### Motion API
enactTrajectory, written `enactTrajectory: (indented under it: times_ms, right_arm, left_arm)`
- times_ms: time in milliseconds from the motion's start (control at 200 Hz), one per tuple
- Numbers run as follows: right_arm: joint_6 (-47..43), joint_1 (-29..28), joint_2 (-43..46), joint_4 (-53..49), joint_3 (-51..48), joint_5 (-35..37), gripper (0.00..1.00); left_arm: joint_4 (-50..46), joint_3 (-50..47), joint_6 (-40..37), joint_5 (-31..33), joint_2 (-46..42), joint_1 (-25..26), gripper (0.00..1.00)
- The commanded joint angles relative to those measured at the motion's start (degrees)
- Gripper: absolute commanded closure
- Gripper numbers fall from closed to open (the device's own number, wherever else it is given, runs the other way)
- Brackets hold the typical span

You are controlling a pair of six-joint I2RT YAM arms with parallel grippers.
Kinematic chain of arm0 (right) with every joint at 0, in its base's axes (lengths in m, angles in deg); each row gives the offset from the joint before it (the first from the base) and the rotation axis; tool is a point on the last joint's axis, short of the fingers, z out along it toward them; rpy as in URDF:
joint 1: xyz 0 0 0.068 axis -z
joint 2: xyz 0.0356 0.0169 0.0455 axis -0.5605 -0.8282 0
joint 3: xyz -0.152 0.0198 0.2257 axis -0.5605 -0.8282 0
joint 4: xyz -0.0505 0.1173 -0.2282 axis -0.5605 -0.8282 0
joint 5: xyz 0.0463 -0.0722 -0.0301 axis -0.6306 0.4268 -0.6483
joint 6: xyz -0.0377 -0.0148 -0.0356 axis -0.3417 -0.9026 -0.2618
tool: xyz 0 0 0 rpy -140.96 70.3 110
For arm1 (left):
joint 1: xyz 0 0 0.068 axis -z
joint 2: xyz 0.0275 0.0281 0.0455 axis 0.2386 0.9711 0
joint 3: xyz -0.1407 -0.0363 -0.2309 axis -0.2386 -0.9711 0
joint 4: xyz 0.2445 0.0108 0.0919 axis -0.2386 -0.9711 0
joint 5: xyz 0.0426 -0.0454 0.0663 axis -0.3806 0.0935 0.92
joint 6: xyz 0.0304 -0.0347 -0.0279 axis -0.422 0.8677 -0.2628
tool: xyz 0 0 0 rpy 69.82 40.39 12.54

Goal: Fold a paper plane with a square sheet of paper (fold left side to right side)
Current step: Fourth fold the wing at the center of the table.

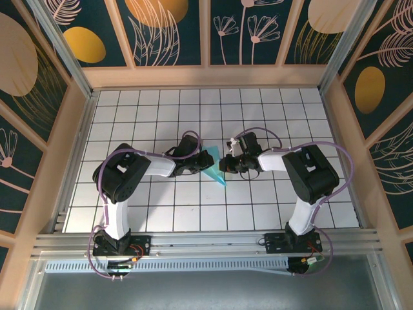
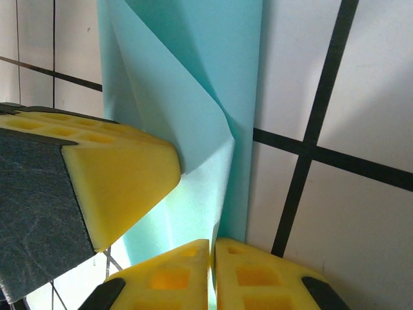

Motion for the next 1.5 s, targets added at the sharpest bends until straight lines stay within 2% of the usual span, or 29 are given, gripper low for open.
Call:
enactTrajectory:
  times_ms: [0, 190, 671, 806, 871, 1141, 1331, 1496]
  right_arm:
    - [-0.1, -0.6, -2.6, -3.4, -0.4, 2.8, 0.87]
    - [0.7, -0.4, -1.1, -3.5, 1.3, 2.4, 0.86]
    - [1.2, 1.3, 7.8, -6.8, 2.0, 4.8, 0.73]
    - [-0.6, 2.0, 11.3, -8.1, 1.1, 2.7, 0.73]
    - [-2.0, 2.0, 12.6, -9.2, 0.7, 0.5, 0.74]
    - [-4.1, -0.5, 12.8, -9.2, -2.7, -7.1, 0.97]
    - [-2.1, -4.2, 10.2, -6.1, -3.9, -6.6, 0.99]
    - [-1.2, -4.8, 8.3, -5.0, -3.8, -5.1, 0.97]
  left_arm:
    - [-3.4, -1.4, -0.8, 2.0, 2.0, 0.0, 0.92]
    - [-3.8, -1.5, -0.8, 2.3, 2.2, 0.0, 0.93]
    - [-4.3, -1.6, -1.1, 2.7, 2.2, 0.1, 0.93]
    - [-4.4, -1.5, -1.1, 2.8, 2.1, 0.0, 0.93]
    - [-4.4, -1.5, -1.1, 2.8, 2.1, 0.1, 0.93]
    - [-4.9, -1.1, -1.6, 2.9, 1.9, 0.1, 0.93]
    - [-5.3, -1.1, -1.8, 3.1, 1.6, 0.1, 0.93]
    - [-5.2, -1.1, -1.8, 3.1, 1.6, 0.0, 0.93]
